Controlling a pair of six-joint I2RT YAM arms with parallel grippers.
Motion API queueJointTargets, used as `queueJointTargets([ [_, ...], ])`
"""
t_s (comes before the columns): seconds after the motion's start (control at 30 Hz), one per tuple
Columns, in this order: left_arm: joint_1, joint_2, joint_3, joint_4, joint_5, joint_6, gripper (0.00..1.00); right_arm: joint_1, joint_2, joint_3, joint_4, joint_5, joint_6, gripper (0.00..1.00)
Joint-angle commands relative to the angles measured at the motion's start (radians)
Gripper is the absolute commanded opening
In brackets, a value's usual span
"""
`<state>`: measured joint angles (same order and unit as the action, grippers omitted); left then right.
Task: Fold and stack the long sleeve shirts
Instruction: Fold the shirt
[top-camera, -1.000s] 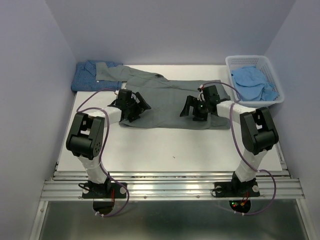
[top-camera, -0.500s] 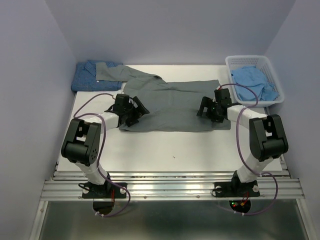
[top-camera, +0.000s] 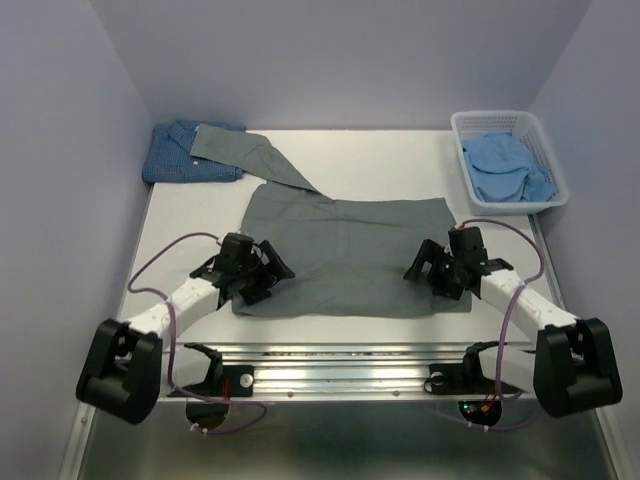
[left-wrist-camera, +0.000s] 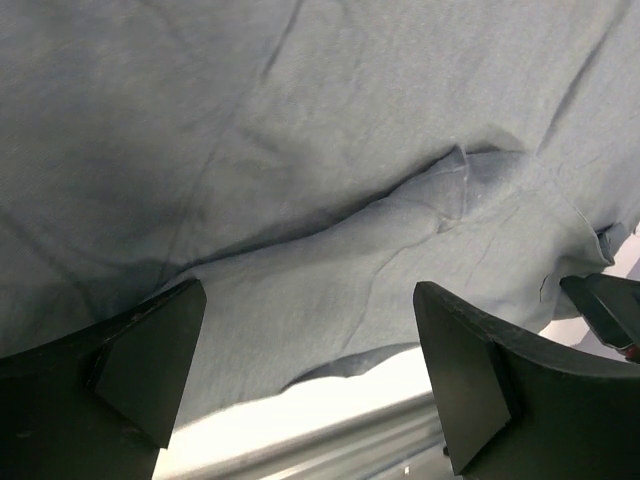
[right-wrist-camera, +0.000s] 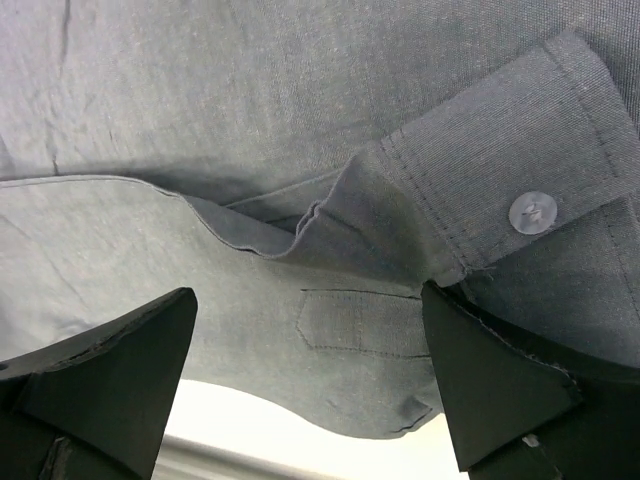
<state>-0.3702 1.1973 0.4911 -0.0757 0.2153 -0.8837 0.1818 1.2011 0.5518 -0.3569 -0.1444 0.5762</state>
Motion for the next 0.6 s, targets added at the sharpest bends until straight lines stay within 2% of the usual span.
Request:
queueJointTargets([
  [0.0,-0.019,-0.224,-0.055,-0.295,-0.079,-0.092,0.99,0.038,-0.128,-0.062,-0.194,-0.046,0.168,1.0],
  [0.03,-0.021,-0.258,-0.057,-0.355,-0.099,-0.098,0.99,0.038,-0.147,-0.064,-0.206,-0.029,0.184,1.0],
  [0.1,-0.022,-0.358,-0.062,-0.374,-0.109,-0.13,0.99,0.038,-0.169,-0.059,-0.24,0.021,0.194,1.0],
  [0.23,-0.022,-0.409,-0.011,-0.334,-0.165,-0.136,0.99,0.038,-0.169,-0.006,-0.226,0.095,0.146,1.0],
  [0.4,-0.022,-0.28,0.148,-0.317,-0.261,-0.068,0.99,0.038,-0.121,0.126,-0.139,0.265,0.054,1.0],
  [0.57,-0.018,-0.144,0.286,-0.343,-0.323,-0.009,0.99,0.038,-0.019,0.197,-0.14,0.235,0.057,1.0],
])
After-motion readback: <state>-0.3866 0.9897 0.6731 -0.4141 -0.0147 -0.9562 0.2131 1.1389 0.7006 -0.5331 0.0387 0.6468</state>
